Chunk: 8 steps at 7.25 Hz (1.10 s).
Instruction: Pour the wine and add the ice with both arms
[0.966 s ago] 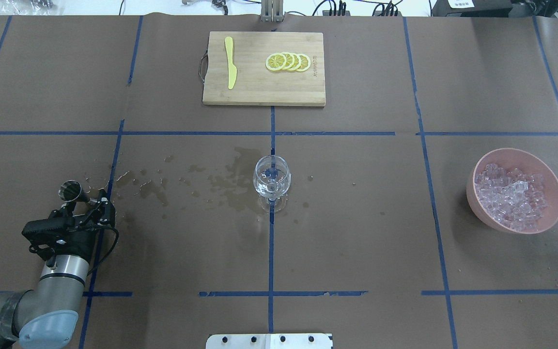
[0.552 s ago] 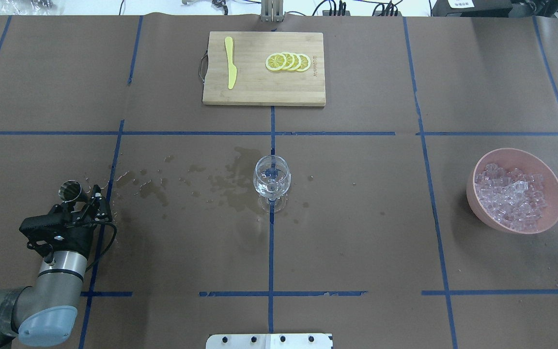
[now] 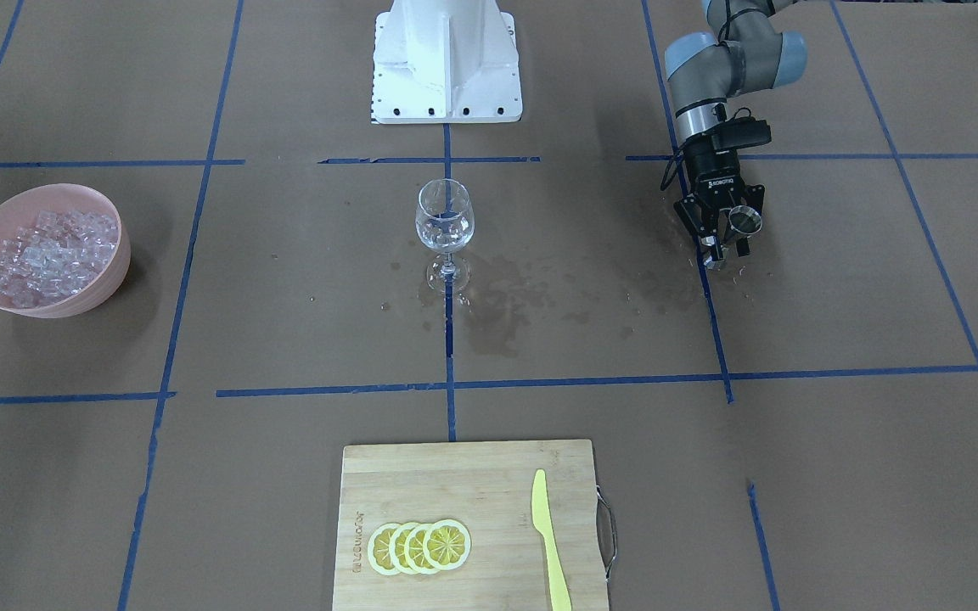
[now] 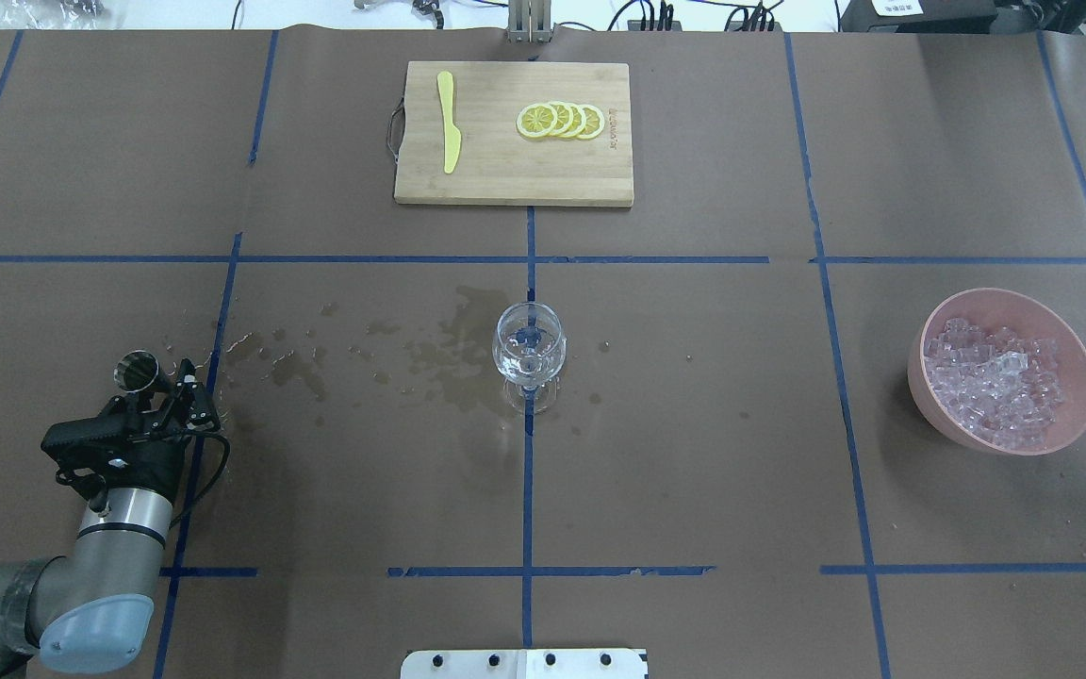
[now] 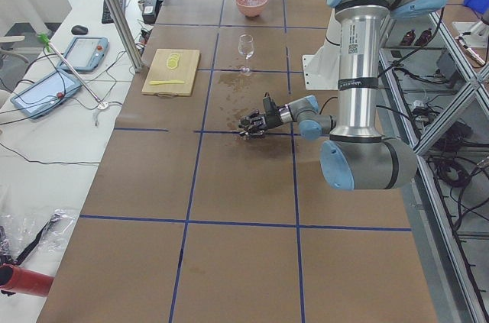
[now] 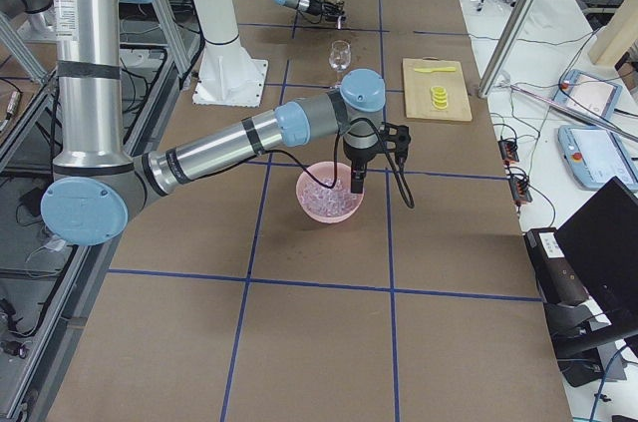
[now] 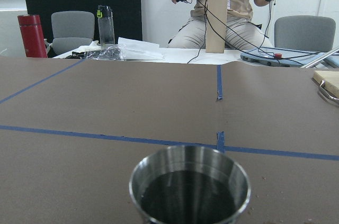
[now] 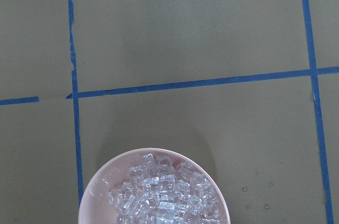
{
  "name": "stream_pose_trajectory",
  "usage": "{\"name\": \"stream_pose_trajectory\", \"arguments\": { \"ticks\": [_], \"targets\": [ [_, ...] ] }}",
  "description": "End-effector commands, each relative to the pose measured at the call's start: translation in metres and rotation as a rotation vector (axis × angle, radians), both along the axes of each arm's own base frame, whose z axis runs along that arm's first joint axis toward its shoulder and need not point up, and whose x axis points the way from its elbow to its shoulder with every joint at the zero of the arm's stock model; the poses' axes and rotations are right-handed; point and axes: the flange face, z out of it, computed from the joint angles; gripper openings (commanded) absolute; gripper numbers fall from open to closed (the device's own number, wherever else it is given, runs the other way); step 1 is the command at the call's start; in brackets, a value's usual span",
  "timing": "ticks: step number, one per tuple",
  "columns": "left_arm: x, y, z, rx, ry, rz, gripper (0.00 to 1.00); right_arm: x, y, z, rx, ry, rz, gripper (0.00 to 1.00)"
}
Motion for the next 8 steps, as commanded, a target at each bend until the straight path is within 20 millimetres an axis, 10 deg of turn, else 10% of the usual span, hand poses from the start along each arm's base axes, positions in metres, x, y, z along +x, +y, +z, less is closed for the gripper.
{"name": "stream_pose_trajectory", "arguments": {
  "ticks": [1,3,8],
  "targets": [
    [0.001,0.000,0.008,-0.002,-0.017,0.001,0.42,-0.001,0.000,0.001,-0.001,0.000,-0.001,1.00],
    [0.006,-0.002,0.000,0.000,0.003,-0.003,0.06,-0.002,-0.001,0.001,-0.005,0.000,-0.002,1.00],
    [-0.016,-0.023,-0.037,0.024,-0.001,-0.023,0.00,-0.002,-0.001,-0.001,-0.002,-0.002,-0.001,1.00]
  ]
}}
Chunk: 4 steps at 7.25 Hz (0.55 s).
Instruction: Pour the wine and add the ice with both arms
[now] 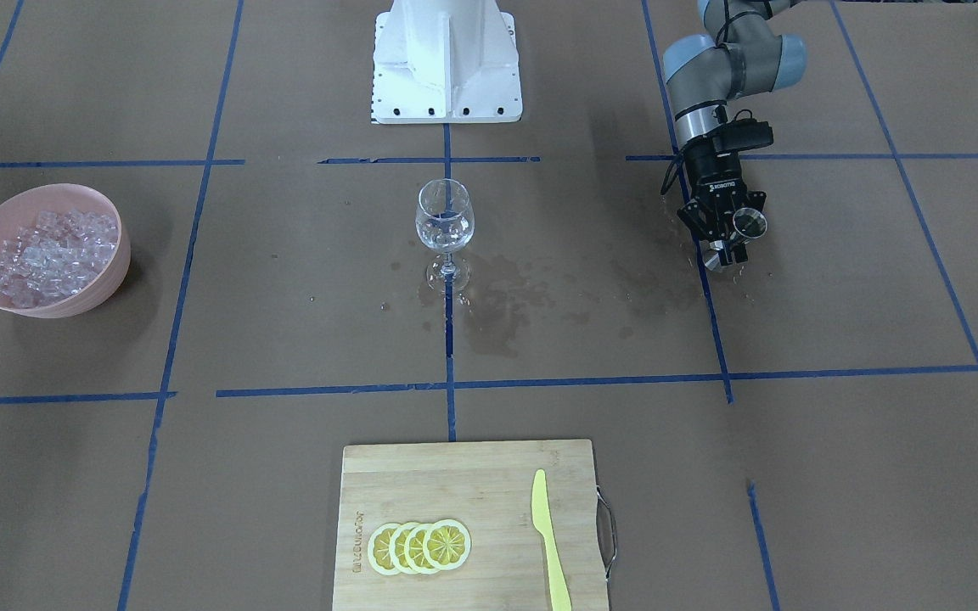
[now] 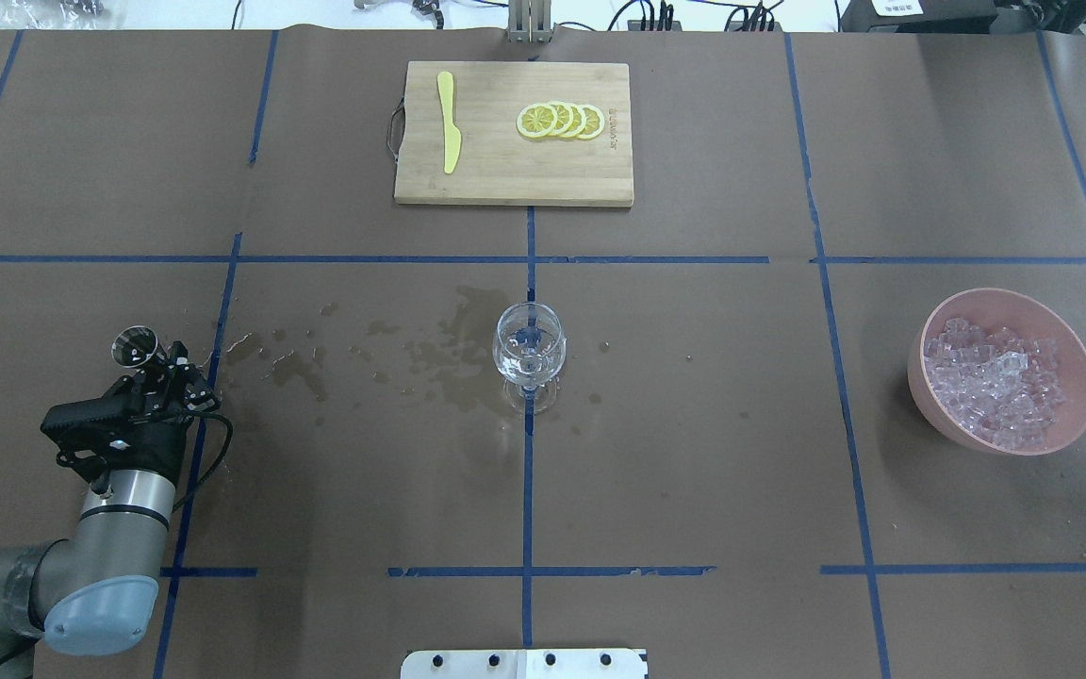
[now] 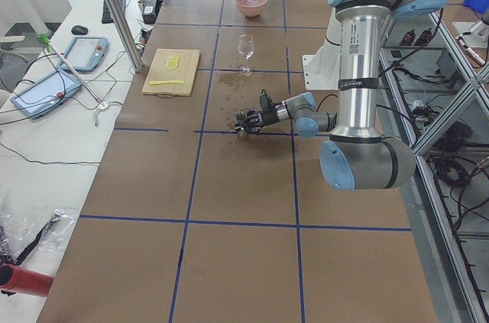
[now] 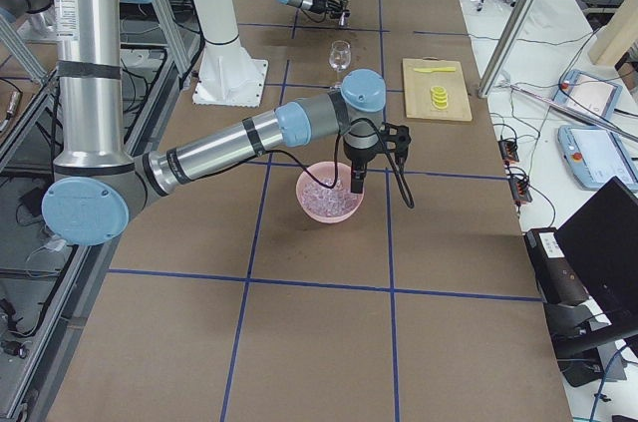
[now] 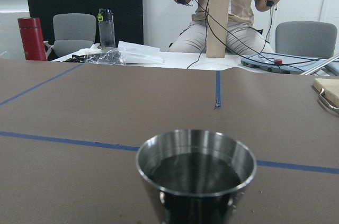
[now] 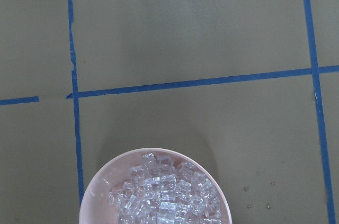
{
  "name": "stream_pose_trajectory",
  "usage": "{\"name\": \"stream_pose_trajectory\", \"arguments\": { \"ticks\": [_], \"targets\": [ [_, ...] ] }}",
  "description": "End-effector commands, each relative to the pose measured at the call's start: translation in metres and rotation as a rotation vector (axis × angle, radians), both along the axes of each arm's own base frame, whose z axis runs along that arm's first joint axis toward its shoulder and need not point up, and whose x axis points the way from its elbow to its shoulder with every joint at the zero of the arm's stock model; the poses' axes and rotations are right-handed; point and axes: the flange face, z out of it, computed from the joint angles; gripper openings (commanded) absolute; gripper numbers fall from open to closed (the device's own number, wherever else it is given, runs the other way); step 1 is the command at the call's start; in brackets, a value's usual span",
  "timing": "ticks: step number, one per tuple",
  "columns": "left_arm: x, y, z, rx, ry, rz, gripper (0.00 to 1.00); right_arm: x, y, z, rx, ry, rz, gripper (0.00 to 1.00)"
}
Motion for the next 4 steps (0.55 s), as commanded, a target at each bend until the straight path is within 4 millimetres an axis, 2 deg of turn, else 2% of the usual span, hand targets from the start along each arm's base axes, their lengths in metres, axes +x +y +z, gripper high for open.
{"name": "stream_pose_trajectory", "arguments": {
  "ticks": [1,2,4],
  "targets": [
    [-0.012,-0.011,-0.025,0.016,-0.003,-0.007,0.00,0.001,0.000,-0.002,0.007,0.000,0.002,1.00],
    [-0.018,-0.023,-0.047,0.037,-0.055,0.004,0.00,0.000,0.001,-0.002,0.006,0.000,0.000,1.00],
    [-0.035,-0.040,-0.088,0.103,-0.009,0.013,0.00,0.000,0.001,-0.003,0.009,-0.002,0.000,1.00]
  ]
}}
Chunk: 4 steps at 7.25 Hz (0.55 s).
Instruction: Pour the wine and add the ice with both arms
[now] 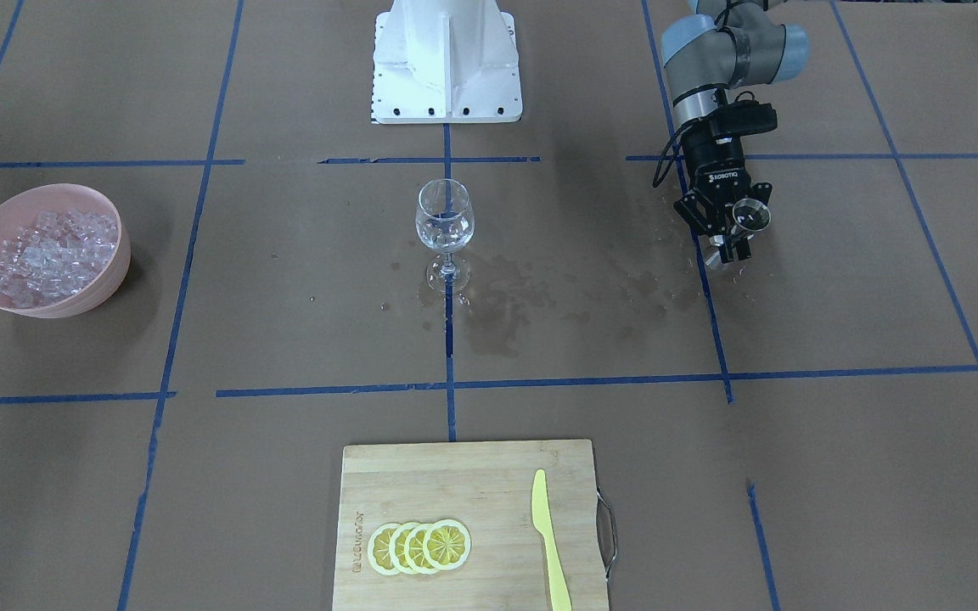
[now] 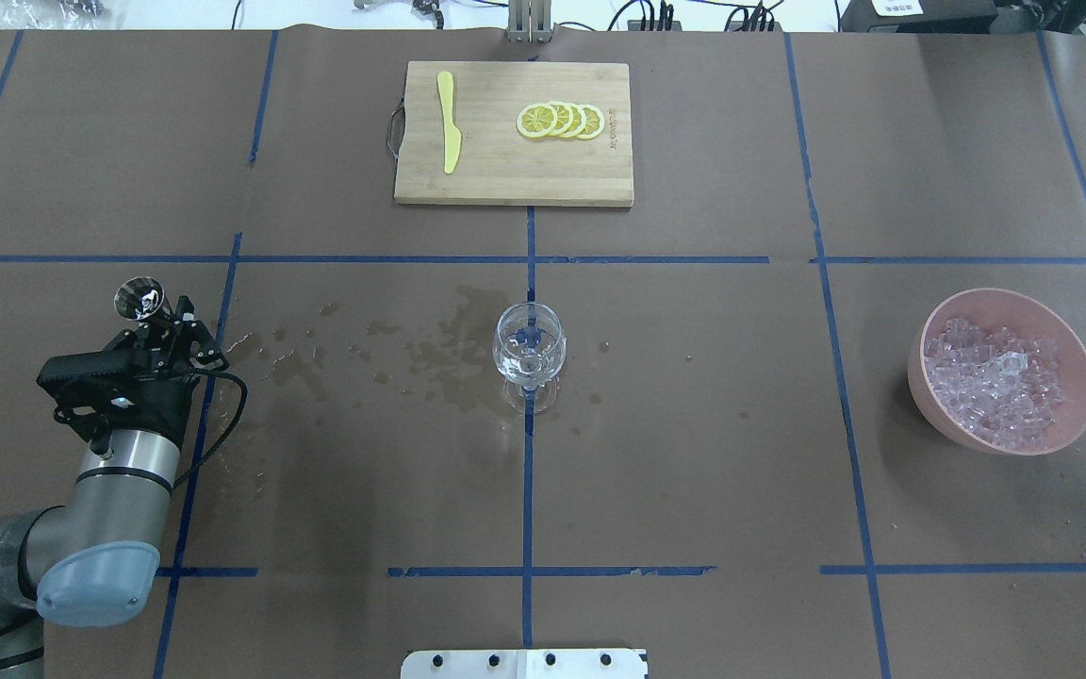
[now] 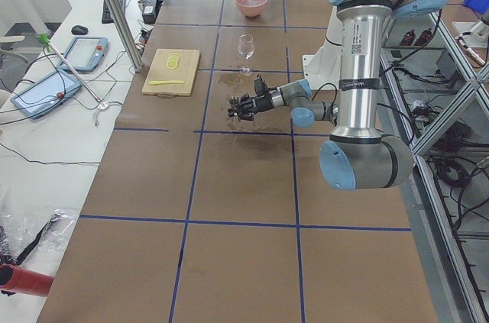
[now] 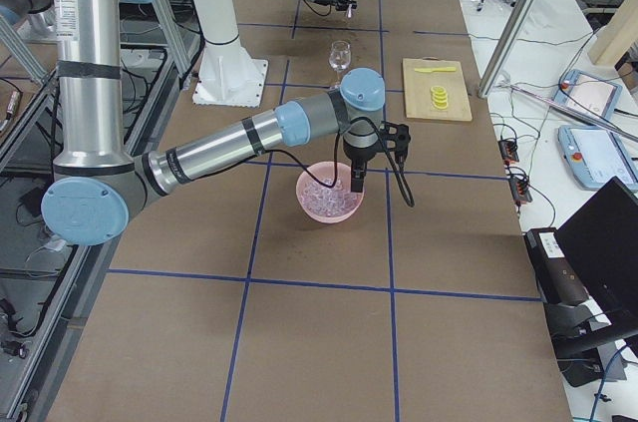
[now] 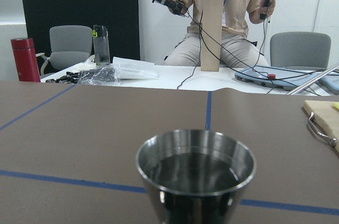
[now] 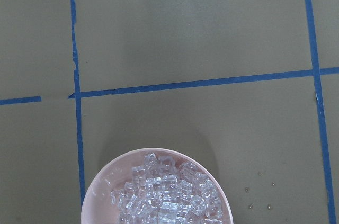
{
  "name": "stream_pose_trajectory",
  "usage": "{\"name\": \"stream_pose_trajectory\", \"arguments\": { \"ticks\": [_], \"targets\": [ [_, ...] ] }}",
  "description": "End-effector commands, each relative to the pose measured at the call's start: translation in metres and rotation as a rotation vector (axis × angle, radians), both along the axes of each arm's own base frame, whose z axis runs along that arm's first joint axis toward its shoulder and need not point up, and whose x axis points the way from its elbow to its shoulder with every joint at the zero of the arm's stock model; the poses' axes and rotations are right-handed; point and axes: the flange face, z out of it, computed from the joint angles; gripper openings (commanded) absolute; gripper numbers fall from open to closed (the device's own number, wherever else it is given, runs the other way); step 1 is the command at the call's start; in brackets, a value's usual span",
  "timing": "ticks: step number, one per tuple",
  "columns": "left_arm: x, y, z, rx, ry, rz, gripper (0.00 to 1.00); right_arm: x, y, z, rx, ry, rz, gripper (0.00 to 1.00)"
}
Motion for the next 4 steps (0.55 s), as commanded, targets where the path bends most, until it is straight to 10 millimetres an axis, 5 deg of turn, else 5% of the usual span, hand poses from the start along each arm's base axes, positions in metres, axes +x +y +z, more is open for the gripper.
{"name": "stream_pose_trajectory", "arguments": {
  "ticks": [1,4],
  "targets": [
    [-0.019,-0.012,-0.036,0.084,0.079,0.013,0.00,0.000,0.000,-0.001,0.001,-0.001,0.000,1.00],
    [-0.004,-0.028,-0.102,0.143,0.131,0.055,0.00,-0.003,0.000,-0.001,0.003,-0.001,-0.006,1.00]
  ]
}}
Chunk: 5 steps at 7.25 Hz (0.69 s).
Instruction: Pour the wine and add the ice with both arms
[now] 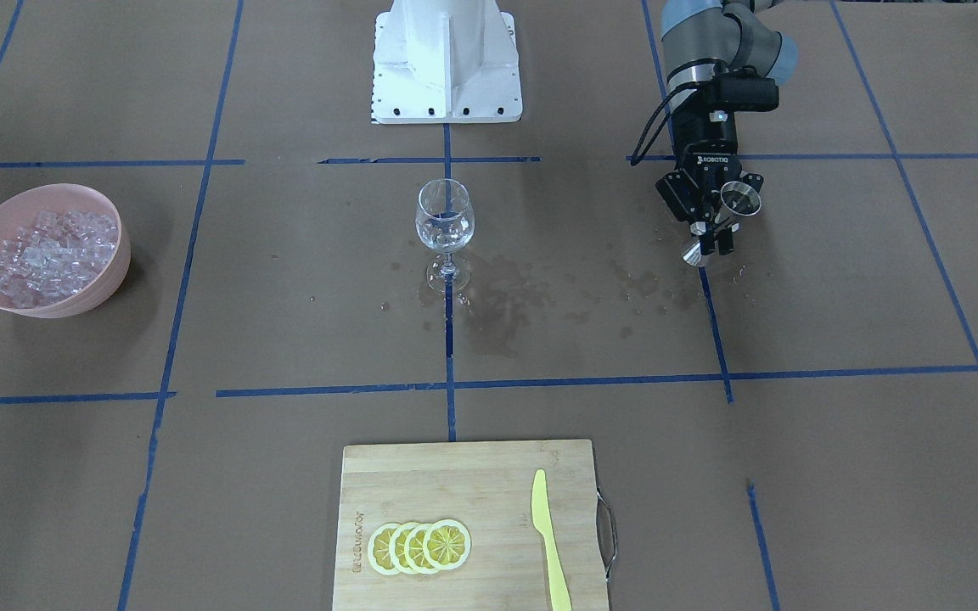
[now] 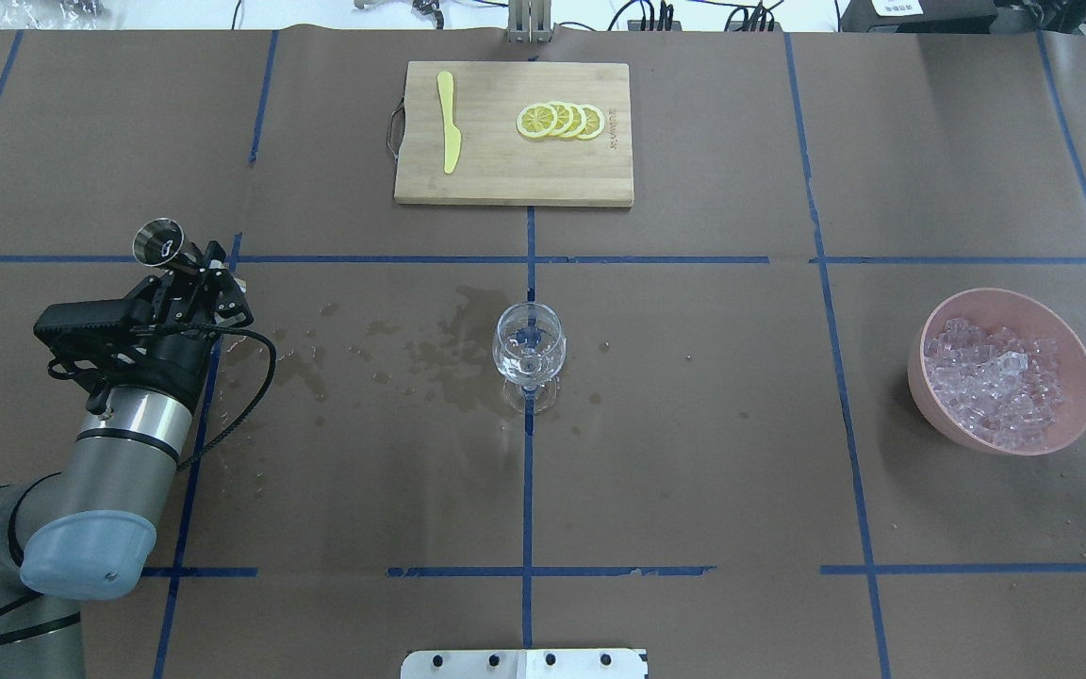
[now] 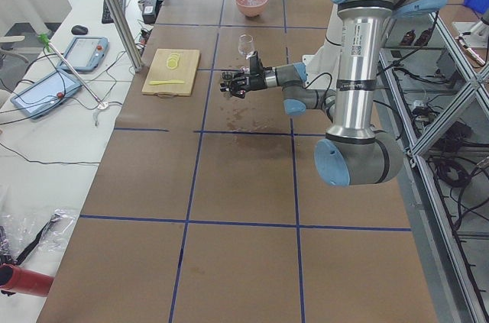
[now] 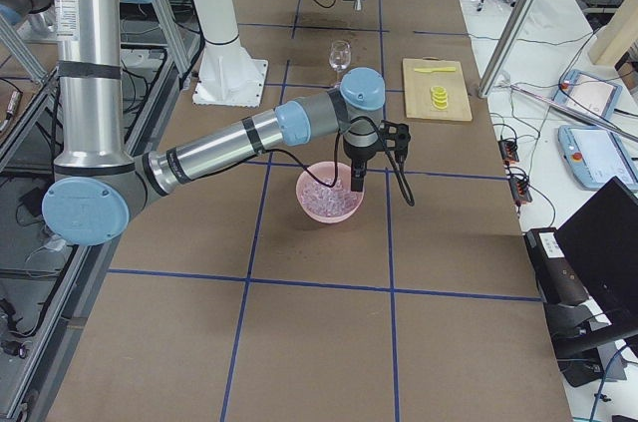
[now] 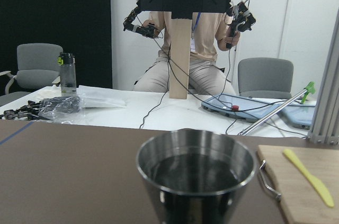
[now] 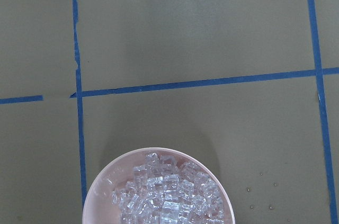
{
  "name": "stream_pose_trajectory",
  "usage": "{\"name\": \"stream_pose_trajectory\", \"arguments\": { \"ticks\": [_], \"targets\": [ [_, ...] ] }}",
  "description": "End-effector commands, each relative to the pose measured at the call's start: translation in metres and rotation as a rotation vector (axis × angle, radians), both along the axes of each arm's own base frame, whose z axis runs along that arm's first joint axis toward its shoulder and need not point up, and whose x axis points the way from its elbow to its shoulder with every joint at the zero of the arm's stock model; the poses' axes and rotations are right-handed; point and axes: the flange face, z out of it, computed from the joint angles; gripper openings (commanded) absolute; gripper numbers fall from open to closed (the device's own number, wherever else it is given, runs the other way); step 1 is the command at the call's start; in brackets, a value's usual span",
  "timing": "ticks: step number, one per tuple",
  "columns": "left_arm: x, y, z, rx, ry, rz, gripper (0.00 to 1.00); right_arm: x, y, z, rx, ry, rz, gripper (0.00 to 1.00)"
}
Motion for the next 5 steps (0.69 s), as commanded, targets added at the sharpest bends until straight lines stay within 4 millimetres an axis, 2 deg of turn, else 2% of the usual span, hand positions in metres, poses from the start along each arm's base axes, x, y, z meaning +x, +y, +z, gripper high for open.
{"name": "stream_pose_trajectory", "arguments": {
  "ticks": [1,3,4,5],
  "targets": [
    [0.011,-0.008,-0.043,0.045,-0.012,0.031,0.00,-0.001,0.000,0.000,0.002,0.000,-0.004,1.00],
    [0.023,-0.011,-0.086,0.087,-0.012,0.043,0.00,-0.001,0.000,0.000,0.002,0.000,-0.004,1.00],
    [0.031,-0.008,-0.094,0.090,0.000,0.066,0.00,-0.001,0.000,-0.002,0.016,-0.001,-0.003,1.00],
    [0.039,-0.008,-0.110,0.105,-0.022,0.106,0.00,-0.001,0.000,-0.001,0.027,-0.002,-0.002,1.00]
  ]
}}
